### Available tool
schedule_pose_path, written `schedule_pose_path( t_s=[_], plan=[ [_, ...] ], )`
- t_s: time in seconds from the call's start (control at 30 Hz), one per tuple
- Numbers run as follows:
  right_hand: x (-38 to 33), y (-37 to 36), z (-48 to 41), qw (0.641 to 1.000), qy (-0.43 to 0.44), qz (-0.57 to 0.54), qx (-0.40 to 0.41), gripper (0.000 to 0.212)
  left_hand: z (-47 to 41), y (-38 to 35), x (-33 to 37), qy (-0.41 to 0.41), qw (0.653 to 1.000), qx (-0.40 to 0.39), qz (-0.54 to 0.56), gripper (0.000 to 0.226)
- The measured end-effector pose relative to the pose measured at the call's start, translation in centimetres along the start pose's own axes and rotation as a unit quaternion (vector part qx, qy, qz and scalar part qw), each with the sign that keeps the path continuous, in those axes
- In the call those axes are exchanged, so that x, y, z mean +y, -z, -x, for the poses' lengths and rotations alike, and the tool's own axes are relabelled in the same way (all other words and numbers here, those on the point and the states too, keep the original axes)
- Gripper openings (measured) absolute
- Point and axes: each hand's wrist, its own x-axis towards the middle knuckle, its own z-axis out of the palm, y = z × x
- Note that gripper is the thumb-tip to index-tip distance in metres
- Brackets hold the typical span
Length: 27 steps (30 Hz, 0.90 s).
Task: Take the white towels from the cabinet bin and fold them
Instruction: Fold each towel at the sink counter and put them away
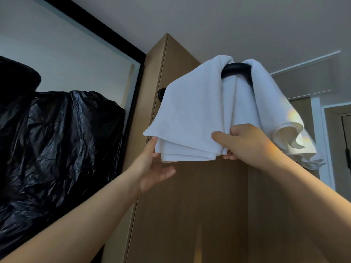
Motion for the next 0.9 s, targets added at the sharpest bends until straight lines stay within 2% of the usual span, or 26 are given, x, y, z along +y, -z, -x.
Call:
schedule_pose_path(
  t_s=[0.1,0.2,0.3,0.37,0.47,0.77,0.9],
  plan=[
    [-0.1,-0.2,0.4,0.998,0.016,0.026,0.054,0.047,-0.5,-0.3,0.9,0.001,0.990,-0.001,0.142,0.073],
    [-0.3,-0.3,1.5,0.990,0.076,0.058,0.101,0.056,-0.7,-0.5,1.5,-0.014,0.988,0.025,0.153,0.083],
    [-0.5,-0.8,1.5,0.993,0.066,0.072,0.064,0.045,-0.9,-0.6,2.0,-0.022,0.991,0.019,0.128,0.085],
    [-1.0,-1.5,1.3,0.997,0.027,0.055,0.037,0.046,-1.2,-0.3,2.3,0.001,0.993,0.020,0.113,0.072],
    [-1.6,-2.5,0.8,0.998,0.024,0.051,0.019,0.052,-1.5,-0.1,2.3,0.000,0.994,0.024,0.106,0.024],
    [-0.1,-3.0,0.9,1.000,0.026,0.002,0.010,0.044,-0.8,0.9,-2.6,-0.038,0.980,0.019,0.196,0.013],
    [0.3,-2.9,0.5,0.999,0.040,0.002,0.034,0.048,-0.6,0.9,-1.8,-0.054,0.984,0.004,0.169,0.015]
  ],
)
